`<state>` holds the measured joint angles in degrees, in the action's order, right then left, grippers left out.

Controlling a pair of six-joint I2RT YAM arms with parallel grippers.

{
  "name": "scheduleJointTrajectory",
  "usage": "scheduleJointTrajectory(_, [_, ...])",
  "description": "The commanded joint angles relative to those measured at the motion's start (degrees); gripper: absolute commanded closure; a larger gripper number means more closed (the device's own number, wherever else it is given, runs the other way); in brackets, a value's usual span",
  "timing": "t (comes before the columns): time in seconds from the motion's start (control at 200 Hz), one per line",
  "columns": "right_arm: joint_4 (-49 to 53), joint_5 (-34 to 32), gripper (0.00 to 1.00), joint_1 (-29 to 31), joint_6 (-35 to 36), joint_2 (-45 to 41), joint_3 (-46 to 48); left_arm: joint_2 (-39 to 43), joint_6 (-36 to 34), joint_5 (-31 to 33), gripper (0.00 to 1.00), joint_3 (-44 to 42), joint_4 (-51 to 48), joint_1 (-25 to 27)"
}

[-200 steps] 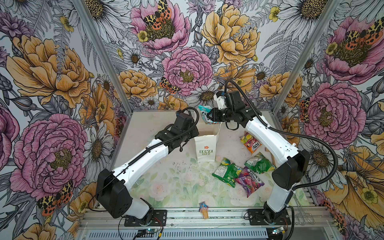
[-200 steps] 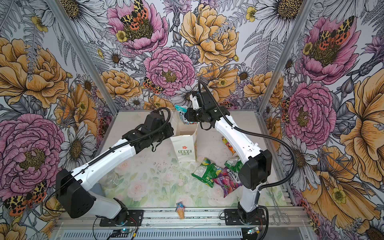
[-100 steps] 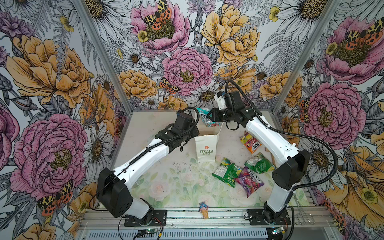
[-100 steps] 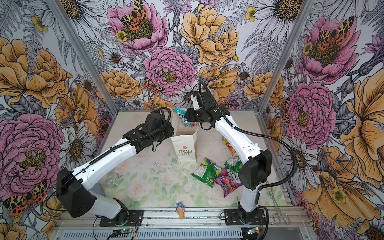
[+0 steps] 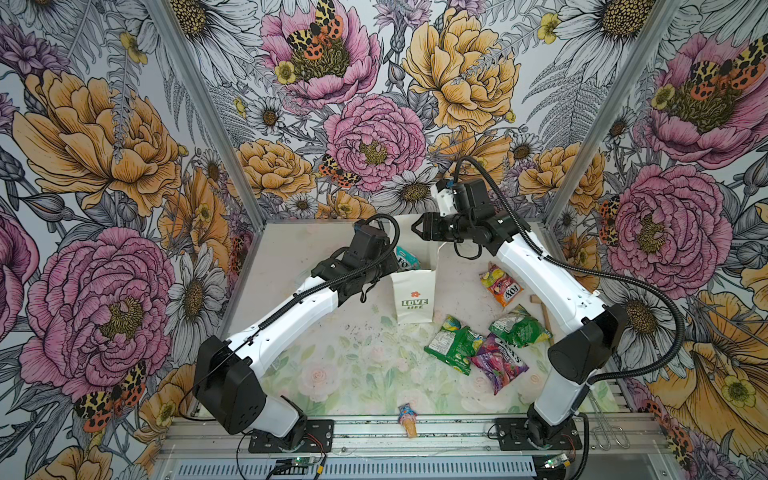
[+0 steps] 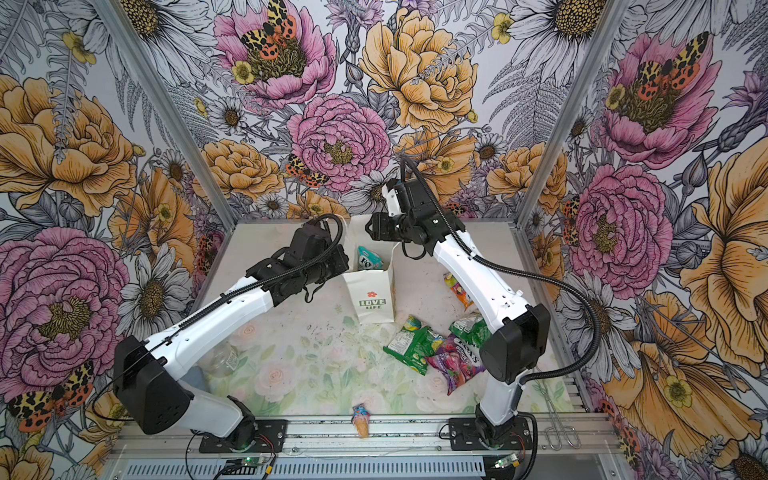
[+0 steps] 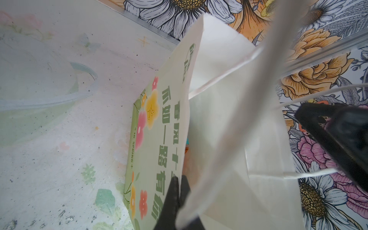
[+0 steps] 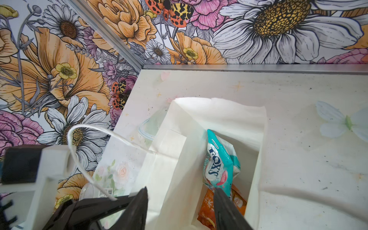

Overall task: Place the snacks into the paper bag
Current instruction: 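Lower the teal candy bag into the paper bag and release it, then move the right gripper back toward the Fox's fruit candy bag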

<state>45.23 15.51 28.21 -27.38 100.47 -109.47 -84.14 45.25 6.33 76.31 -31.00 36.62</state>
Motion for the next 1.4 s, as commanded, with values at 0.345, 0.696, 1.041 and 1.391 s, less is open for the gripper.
scheduleJointTrajectory(0.345, [3.1, 1.4, 0.14, -1.4, 0.3, -21.6, 10.0, -0.5, -1.1, -1.1, 1.0, 0.9, -0.9, -0.3])
scheduleJointTrajectory(0.696, [10.2, -6.8, 0.03, -6.3, -4.6, -40.8, 32.1, -2.2, -1.2, -2.4, 1.0, 1.3, -0.8, -0.3])
scheduleJointTrajectory(1.041, [11.4, -9.6, 0.0, -18.3, -1.0, -37.5, 44.5, -1.9, -1.0, -2.6, 1.0, 0.9, -0.8, -0.2])
scheduleJointTrajectory(1.391, [11.1, -19.7, 0.0, -22.5, 5.4, -14.8, 34.3, -2.2, -0.7, -2.4, 1.0, 0.8, -0.7, -0.2])
